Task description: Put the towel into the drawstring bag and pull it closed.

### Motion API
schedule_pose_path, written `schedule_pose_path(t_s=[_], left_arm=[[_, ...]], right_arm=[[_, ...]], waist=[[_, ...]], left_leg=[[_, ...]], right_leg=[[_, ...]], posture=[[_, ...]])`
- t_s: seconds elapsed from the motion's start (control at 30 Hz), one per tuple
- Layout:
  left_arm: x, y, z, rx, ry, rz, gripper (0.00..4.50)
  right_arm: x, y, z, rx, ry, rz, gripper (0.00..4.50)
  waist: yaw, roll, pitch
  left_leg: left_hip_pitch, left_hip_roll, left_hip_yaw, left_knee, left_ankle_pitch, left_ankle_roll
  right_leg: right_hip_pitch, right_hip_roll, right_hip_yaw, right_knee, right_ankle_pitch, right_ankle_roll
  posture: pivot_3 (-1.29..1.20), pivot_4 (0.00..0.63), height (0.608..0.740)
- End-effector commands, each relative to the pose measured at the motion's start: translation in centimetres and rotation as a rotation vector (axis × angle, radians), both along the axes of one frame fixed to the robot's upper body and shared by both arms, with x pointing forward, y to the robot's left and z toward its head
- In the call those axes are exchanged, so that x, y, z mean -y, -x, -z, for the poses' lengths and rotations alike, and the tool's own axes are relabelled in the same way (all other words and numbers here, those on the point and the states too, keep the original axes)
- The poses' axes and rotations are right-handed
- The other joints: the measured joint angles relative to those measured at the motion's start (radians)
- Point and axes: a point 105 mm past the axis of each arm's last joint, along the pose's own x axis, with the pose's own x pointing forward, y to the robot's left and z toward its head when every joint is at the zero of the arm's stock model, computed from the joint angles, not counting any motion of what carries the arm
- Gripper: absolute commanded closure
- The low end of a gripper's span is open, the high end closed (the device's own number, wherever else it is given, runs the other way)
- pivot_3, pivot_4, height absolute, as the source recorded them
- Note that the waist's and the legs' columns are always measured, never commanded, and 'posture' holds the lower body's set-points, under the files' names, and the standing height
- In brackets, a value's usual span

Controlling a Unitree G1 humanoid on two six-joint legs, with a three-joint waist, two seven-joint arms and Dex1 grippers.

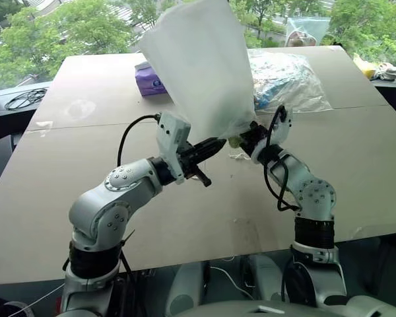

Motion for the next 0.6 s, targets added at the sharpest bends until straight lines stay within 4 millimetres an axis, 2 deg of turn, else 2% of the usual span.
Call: schedule_pose_path(t_s=[0.03, 0.2, 0.33, 0.37, 0.4, 0.5, 0.53, 0.6], left_arm=[[1.0, 0.3, -0.9, 0.042, 0.017, 0.021, 4.50], [1.9, -0.4, -1.2, 0.042, 0.056, 0.005, 4.50], [3.0, -0.5, -1.1, 0.034, 0.077, 0.022, 4.50], [3.1, -0.5, -1.2, 0.033, 0.084, 0.023, 4.50], [3.2, -0.6, -1.2, 0.033, 0.092, 0.022, 4.50], [3.0, -0.6, -1.6, 0.035, 0.115, 0.017, 4.50], [2.8, -0.6, -1.6, 0.035, 0.119, 0.011, 4.50], [2.2, -0.9, -1.7, 0.037, 0.118, -0.008, 4.50]], right_arm=[[-3.5, 1.6, -4.2, -0.006, -0.281, -0.133, 4.18], [-4.5, 1.7, -4.6, -0.111, -0.375, -0.186, 4.18], [-5.0, 1.6, -4.8, -0.102, -0.327, -0.183, 4.18], [-5.0, 1.6, -4.7, -0.100, -0.313, -0.177, 3.14], [-4.9, 1.5, -4.6, -0.102, -0.301, -0.169, 2.86], [-4.5, 1.2, -3.7, -0.110, -0.236, -0.137, 1.41], [-4.2, 1.2, -3.4, -0.109, -0.205, -0.126, 0.81], [-3.8, 1.1, -2.7, -0.110, -0.149, -0.117, 0.06]], waist=[[0.000, 0.000, 0.000], [0.000, 0.000, 0.000], [0.000, 0.000, 0.000], [0.000, 0.000, 0.000], [-0.001, 0.000, 0.000], [0.000, 0.000, 0.000], [0.000, 0.000, 0.000], [0.000, 0.000, 0.000]], left_leg=[[0.000, 0.000, 0.000, 0.000, 0.000, 0.000], [0.000, 0.000, 0.001, 0.000, 0.000, 0.000], [0.000, 0.000, 0.001, 0.000, 0.000, 0.000], [0.000, 0.000, 0.002, 0.000, 0.000, 0.000], [0.000, 0.000, 0.002, 0.000, 0.000, 0.000], [0.000, 0.000, 0.002, 0.000, 0.000, 0.000], [0.000, 0.000, 0.002, 0.000, 0.000, 0.000], [0.000, 0.000, 0.002, 0.000, 0.000, 0.000]], right_leg=[[0.000, 0.000, 0.000, 0.000, 0.000, 0.000], [0.000, 0.000, 0.001, 0.000, 0.000, 0.000], [0.000, 0.001, 0.001, 0.000, 0.000, 0.001], [0.000, 0.002, 0.002, 0.000, 0.000, 0.001], [0.000, 0.002, 0.002, 0.000, 0.000, 0.001], [0.000, 0.002, 0.002, 0.000, 0.000, 0.001], [0.000, 0.002, 0.002, 0.000, 0.000, 0.001], [0.000, 0.002, 0.002, 0.000, 0.000, 0.001]], posture=[[0.00, 0.150, 0.740], [0.00, 0.150, 0.740], [0.00, 0.150, 0.740], [0.00, 0.150, 0.740], [0.00, 0.150, 0.740], [0.00, 0.150, 0.740], [0.00, 0.150, 0.740], [0.00, 0.150, 0.740]])
